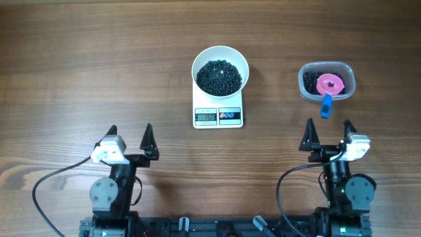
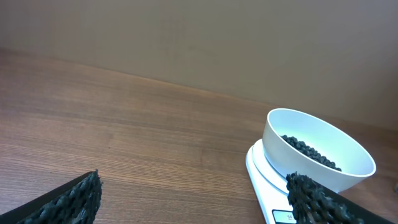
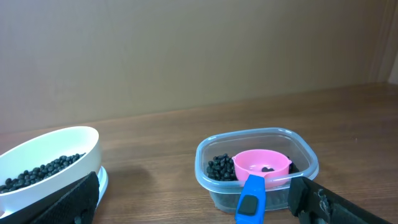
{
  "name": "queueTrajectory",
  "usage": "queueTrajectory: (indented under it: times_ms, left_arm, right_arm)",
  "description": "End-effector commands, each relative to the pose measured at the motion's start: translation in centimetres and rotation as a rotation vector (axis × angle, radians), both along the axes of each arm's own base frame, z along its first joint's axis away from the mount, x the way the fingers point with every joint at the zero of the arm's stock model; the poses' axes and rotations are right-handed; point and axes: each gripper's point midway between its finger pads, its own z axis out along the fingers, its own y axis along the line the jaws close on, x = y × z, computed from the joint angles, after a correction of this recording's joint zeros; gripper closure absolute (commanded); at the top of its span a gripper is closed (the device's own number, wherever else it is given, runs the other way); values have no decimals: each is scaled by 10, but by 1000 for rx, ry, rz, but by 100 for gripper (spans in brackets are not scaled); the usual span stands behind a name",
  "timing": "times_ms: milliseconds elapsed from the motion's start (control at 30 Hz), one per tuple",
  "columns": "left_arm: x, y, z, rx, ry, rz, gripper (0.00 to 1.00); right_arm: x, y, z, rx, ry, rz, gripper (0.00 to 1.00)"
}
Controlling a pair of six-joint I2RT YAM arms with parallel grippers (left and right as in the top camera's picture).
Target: Scoop item into bowl and weigh 150g on scale
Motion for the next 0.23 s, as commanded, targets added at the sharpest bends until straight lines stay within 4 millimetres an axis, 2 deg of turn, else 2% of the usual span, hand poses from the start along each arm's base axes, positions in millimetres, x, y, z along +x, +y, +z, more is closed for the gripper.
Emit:
queueTrajectory:
  times_ms: [0, 200]
  left_arm:
    - [0, 2, 0, -8, -1, 14, 0]
    - [0, 2, 0, -8, -1, 14, 0]
  right_arm:
    - [0, -1, 2, 5, -11, -10, 0]
    - [0, -1, 2, 5, -11, -10, 0]
